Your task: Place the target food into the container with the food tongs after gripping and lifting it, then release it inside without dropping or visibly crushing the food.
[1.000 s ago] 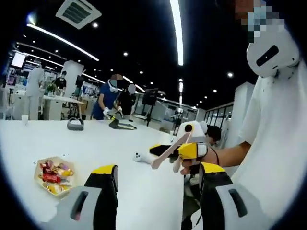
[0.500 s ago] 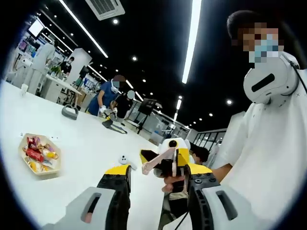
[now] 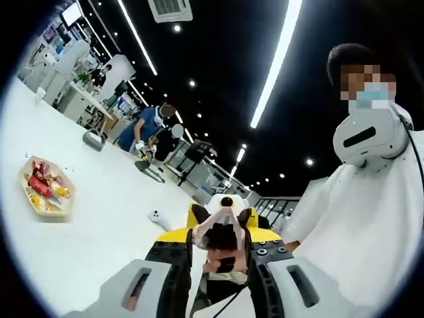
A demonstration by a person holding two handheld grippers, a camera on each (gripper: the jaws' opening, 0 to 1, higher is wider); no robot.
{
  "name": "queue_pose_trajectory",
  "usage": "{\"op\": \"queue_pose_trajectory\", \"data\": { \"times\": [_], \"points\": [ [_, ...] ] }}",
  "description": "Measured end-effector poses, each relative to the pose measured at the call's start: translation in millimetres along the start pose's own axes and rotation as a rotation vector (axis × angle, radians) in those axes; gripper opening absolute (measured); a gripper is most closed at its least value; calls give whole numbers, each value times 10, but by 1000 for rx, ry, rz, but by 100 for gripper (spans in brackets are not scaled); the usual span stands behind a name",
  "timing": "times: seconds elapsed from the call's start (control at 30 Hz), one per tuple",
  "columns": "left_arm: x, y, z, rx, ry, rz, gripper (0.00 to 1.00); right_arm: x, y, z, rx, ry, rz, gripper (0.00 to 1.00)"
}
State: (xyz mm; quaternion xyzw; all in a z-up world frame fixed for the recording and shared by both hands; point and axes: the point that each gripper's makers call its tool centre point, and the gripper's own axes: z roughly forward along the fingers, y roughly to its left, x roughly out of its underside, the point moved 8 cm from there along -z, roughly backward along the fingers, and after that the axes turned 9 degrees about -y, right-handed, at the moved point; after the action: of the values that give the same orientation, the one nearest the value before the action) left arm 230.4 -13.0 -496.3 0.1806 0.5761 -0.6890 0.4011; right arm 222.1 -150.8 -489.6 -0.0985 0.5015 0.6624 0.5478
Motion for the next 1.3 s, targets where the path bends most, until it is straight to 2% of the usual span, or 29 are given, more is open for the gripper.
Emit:
{"op": "queue_pose_trajectory", "data": {
  "times": [0.1,0.23,0.4,0.53,0.6,0.7,0.9,1.1,1.23,1.3],
  "points": [
    [-2,-19,-16,43,-17,-38,30,33,21,31,-13,-24,48,29],
    [-7,-25,3,43,-44,-41,30,25,-2,28,-4,-55,77,29],
    [1,36,18,38,-61,-63,25,14,-52,32,13,-58,89,27],
    [-4,69,28,15,-67,-39,21,-23,-119,4,49,-29,23,28],
    [-16,97,31,4,-72,-30,21,-47,-200,-47,94,-13,-42,33],
    [-35,152,26,-9,-76,-37,21,-81,-245,-133,119,7,-114,38],
    [-53,166,64,-19,-40,-28,21,-92,-263,-266,122,40,-128,41],
    [-162,211,32,-50,-27,2,19,-130,-373,-484,175,57,-170,38],
    [-136,331,7,-117,104,81,19,-60,-508,-681,251,123,-188,38],
    [-138,326,18,-119,126,90,19,-10,-490,-703,241,146,-203,38]
  ]
}}
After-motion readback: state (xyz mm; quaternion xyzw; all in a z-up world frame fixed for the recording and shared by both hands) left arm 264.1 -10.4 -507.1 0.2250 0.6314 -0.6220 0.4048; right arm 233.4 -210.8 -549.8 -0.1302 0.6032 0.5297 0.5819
